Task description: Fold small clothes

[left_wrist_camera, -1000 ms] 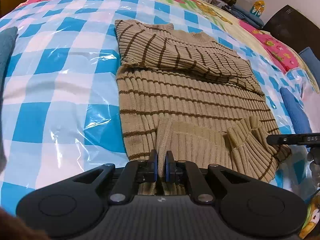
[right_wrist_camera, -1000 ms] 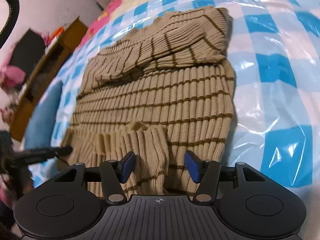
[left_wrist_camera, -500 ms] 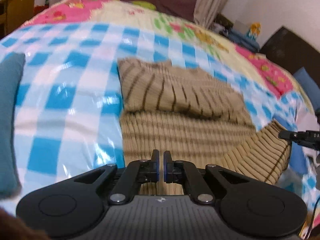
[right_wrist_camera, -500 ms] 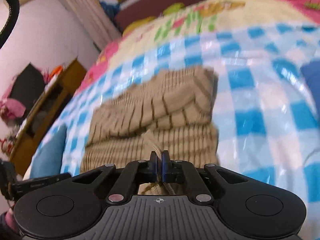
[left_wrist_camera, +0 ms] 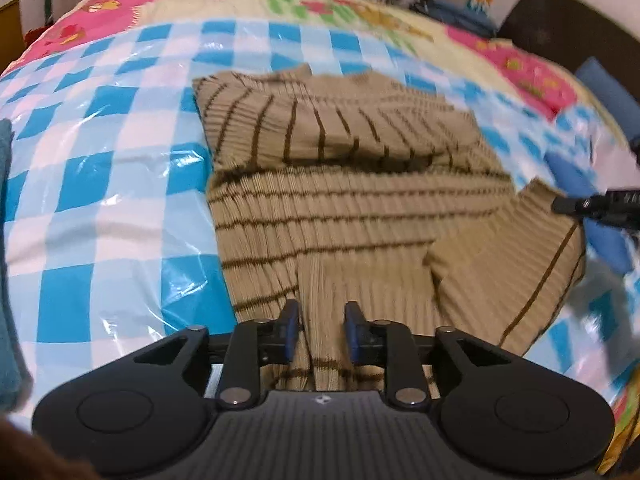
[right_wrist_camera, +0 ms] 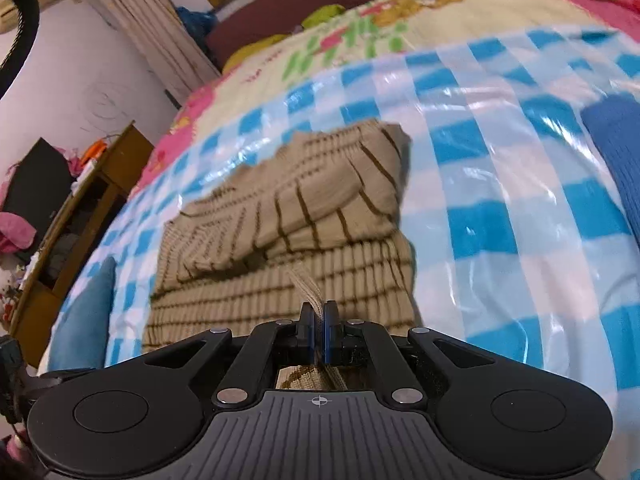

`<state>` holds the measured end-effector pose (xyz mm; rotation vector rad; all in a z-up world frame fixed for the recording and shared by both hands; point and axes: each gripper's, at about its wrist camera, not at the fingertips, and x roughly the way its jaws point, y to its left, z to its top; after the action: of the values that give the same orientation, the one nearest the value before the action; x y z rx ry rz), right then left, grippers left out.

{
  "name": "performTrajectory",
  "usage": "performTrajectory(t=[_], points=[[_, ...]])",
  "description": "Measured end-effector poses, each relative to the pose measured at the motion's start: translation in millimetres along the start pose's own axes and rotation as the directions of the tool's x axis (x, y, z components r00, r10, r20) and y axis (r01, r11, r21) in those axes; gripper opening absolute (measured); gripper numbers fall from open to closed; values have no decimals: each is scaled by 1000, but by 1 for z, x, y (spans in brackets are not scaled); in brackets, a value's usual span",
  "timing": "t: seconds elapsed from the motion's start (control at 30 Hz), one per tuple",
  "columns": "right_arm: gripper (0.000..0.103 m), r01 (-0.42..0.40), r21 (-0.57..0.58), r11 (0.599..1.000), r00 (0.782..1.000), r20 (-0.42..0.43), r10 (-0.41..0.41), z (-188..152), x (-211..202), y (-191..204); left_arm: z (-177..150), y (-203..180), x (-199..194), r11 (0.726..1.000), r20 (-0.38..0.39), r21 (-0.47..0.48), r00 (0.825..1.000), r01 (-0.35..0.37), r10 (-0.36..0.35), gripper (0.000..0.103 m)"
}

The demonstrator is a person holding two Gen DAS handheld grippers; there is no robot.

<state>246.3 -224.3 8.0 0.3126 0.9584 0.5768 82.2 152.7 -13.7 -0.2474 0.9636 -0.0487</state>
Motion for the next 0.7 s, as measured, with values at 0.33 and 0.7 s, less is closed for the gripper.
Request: performTrajectory(t=[0.33,0.7], points=[[4,-8,10,1000,1000,-12,8,-4,0,-4,1,-4,20,999,-75,18,996,-42,44,15],[4,-41,-38,998,978,201,48,37,-49,18,52,23,-58,993,226,-118,974,1,26,12]])
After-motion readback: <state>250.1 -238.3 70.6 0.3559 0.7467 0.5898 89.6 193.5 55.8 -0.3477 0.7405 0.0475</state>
